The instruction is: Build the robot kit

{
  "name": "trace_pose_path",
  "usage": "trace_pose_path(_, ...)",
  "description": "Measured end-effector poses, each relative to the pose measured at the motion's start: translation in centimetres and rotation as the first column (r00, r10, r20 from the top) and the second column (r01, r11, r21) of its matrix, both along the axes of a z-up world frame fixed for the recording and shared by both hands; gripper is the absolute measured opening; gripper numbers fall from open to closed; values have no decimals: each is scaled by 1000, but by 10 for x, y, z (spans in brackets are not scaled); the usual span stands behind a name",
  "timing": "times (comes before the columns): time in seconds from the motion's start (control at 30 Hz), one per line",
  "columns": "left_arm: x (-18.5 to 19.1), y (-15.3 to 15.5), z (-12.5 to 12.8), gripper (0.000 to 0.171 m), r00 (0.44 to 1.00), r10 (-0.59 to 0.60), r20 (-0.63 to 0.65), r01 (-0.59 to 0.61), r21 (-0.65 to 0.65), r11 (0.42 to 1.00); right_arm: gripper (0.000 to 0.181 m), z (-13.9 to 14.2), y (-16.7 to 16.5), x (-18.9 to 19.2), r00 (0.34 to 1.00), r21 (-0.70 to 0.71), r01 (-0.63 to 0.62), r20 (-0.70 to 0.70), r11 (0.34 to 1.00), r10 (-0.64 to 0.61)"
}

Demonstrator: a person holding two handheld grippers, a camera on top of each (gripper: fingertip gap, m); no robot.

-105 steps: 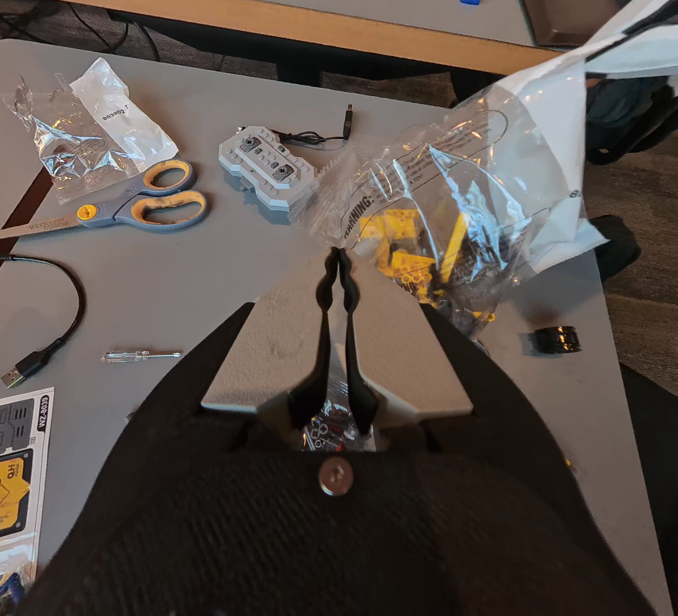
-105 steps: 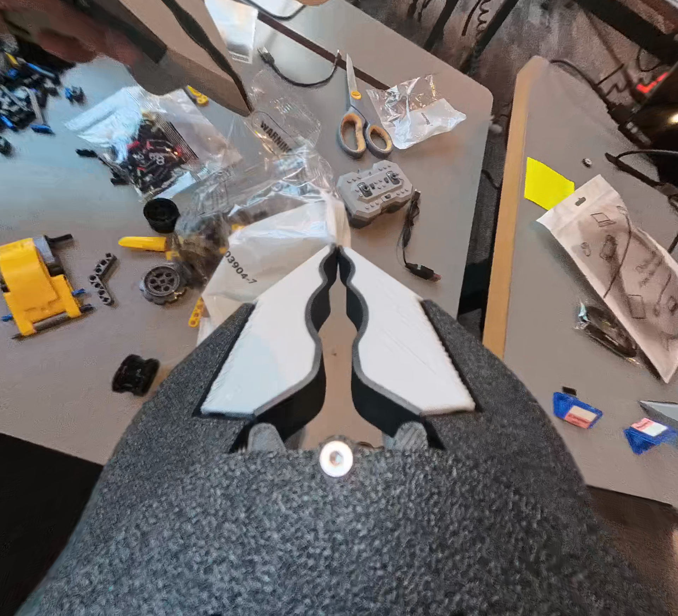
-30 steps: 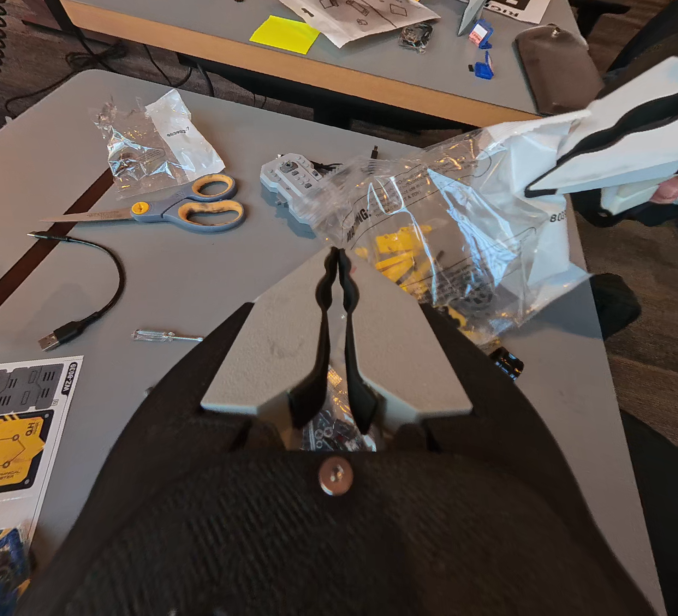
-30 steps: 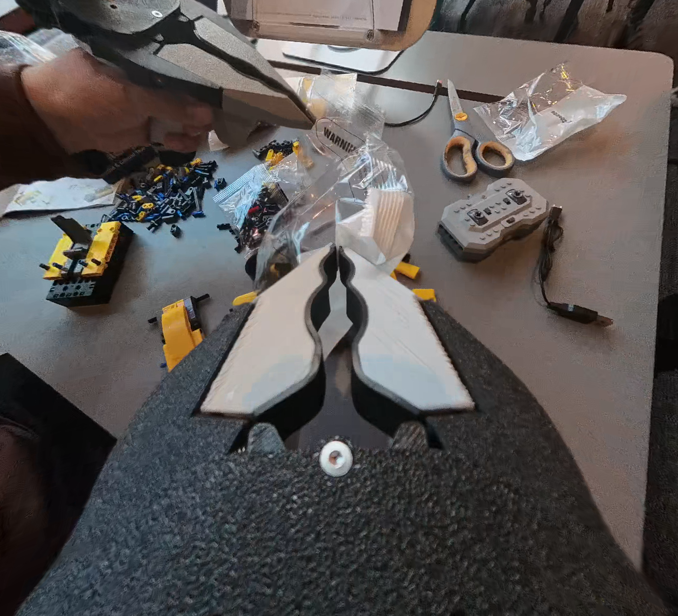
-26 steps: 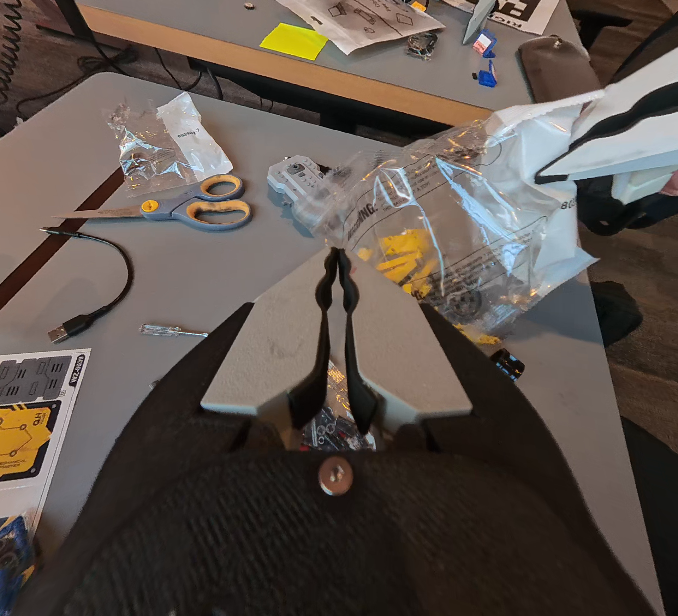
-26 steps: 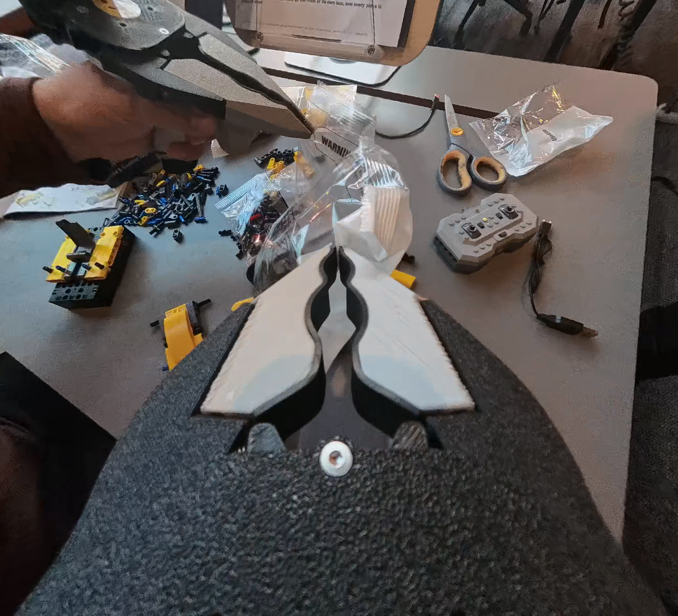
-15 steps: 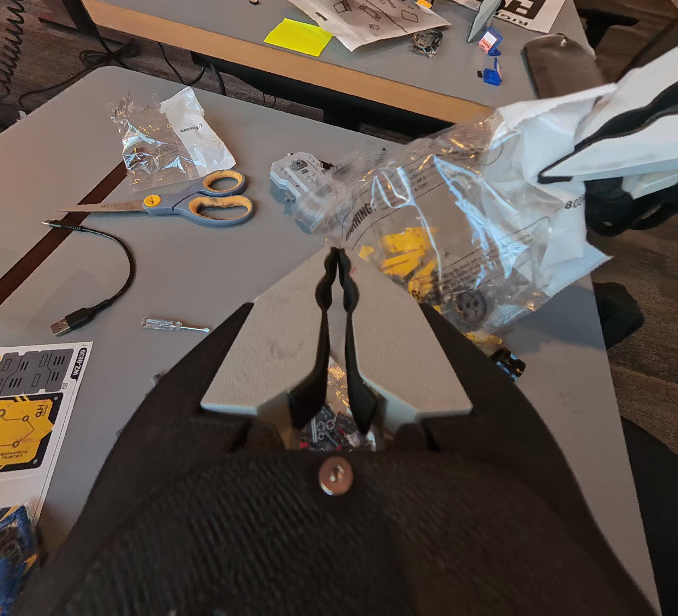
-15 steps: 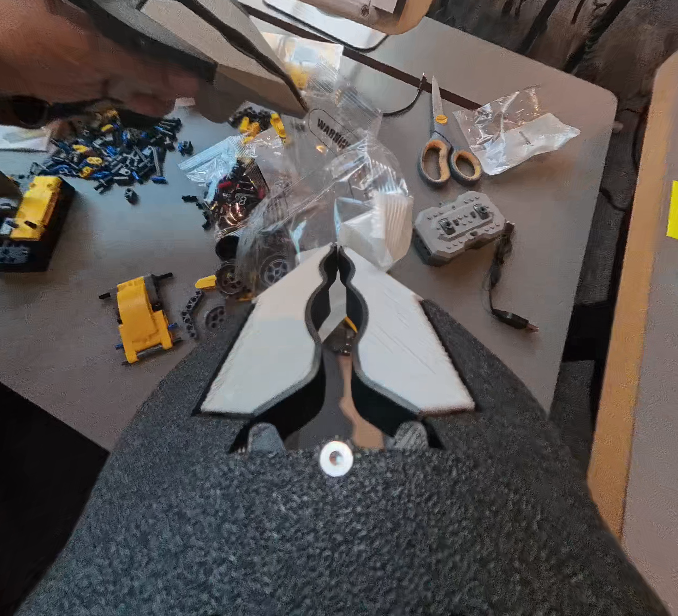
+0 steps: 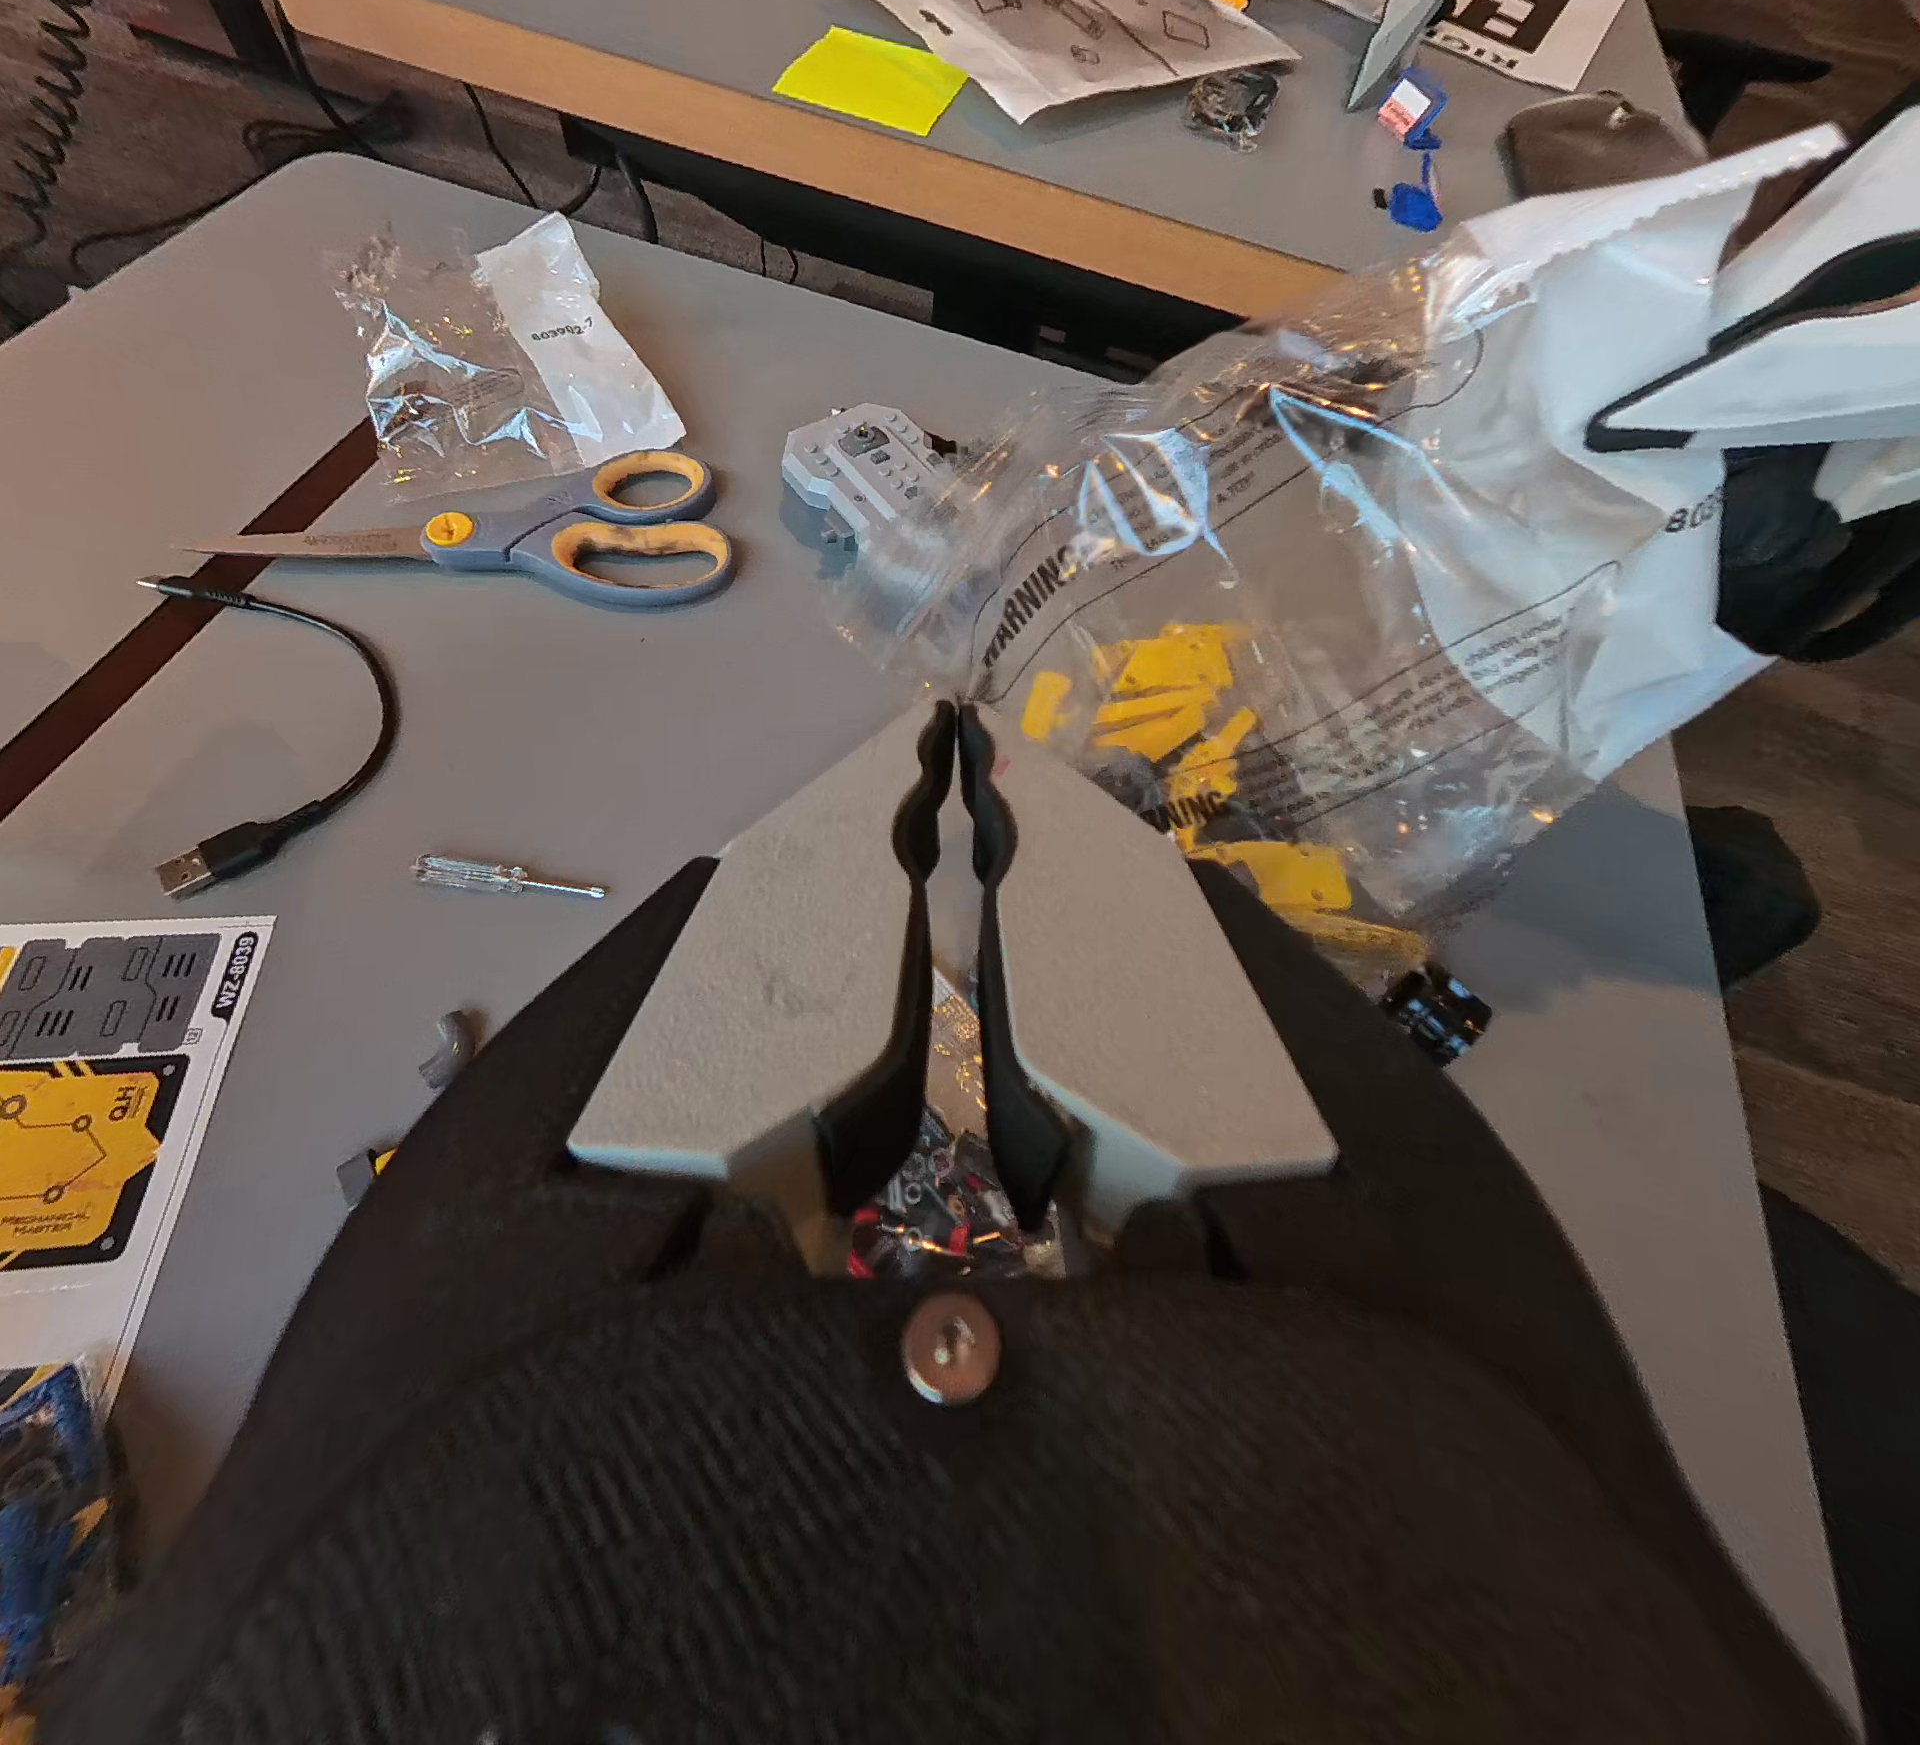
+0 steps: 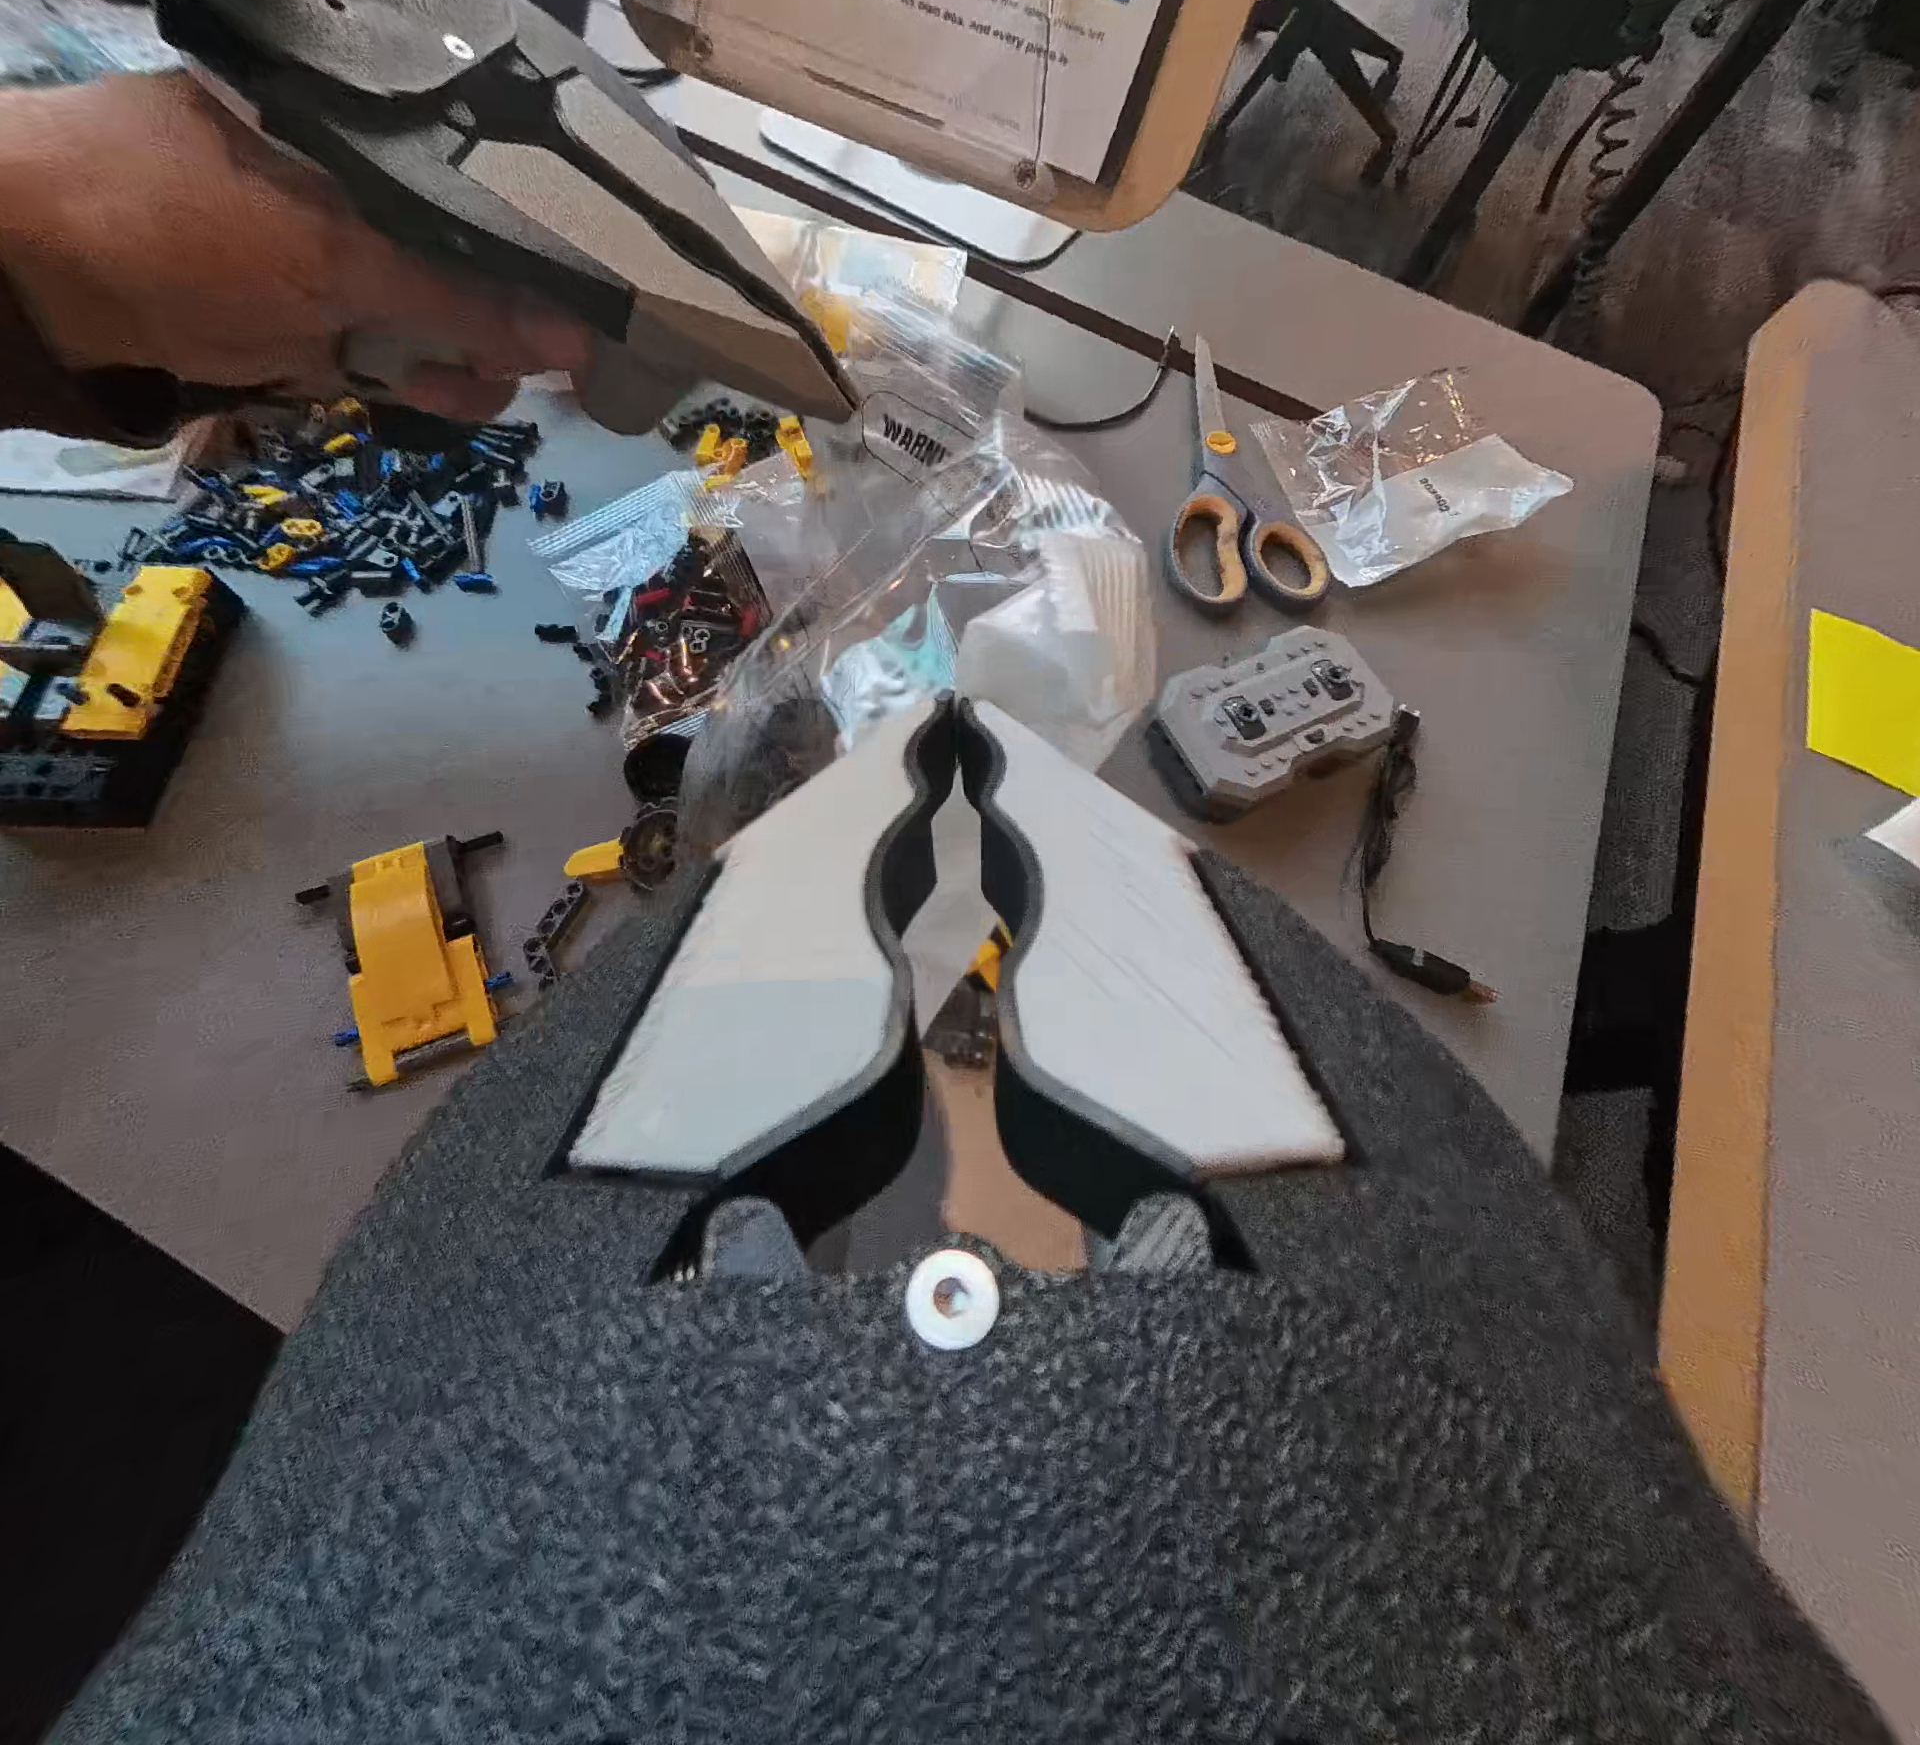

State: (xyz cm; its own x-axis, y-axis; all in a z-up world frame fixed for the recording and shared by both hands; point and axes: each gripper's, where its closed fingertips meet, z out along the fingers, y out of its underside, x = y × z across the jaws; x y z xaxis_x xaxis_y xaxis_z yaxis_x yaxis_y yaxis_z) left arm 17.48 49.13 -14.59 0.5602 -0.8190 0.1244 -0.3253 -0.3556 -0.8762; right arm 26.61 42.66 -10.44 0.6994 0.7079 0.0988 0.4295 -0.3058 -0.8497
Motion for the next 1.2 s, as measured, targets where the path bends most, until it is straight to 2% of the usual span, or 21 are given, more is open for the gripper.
trace_pose_path(0.13,-3,-3,13,0,999,6,37,-6,9,1000,0,22,0,0,993,29,3,-121,1000,1)
trace_pose_path(0.23,-5,-6,17,0,1000,17,24,-17,9,1000,0,19,4,5,990,20,24,-137,1000,-22)
trace_pose_path(0.37,-15,-10,13,0,999,50,-18,-50,-3,999,0,25,7,7,964,9,31,-265,999,-28)
trace_pose_path(0.53,-43,-20,19,4,993,85,-84,-83,36,996,0,-15,27,4,934,-118,36,-348,992,-76)
trace_pose_path(0.6,-61,-29,29,10,989,105,-107,-99,56,994,0,-7,29,4,913,-99,36,-401,994,-73)
trace_pose_path(0.7,-95,-53,61,21,986,139,-89,-128,124,984,0,19,30,8,876,-38,54,-478,998,-65)
trace_pose_path(0.77,-122,-79,82,36,983,167,-80,-152,164,975,0,36,29,18,837,0,91,-542,996,-76)
trace_pose_path(0.83,-150,-112,97,47,980,192,-59,-178,190,965,0,51,24,30,770,14,114,-633,993,-80)
trace_pose_path(0.93,-183,-178,101,52,981,194,-8,-189,191,963,0,64,5,47,662,52,142,-747,989,-56)
trace_pose_path(1.07,-204,-269,71,54,980,191,56,-198,166,966,0,63,-30,58,579,100,166,-815,981,-15)
trace_pose_path(1.2,-182,-344,16,44,959,170,227,-199,113,973,0,51,-54,56,502,101,175,-865,979,0)
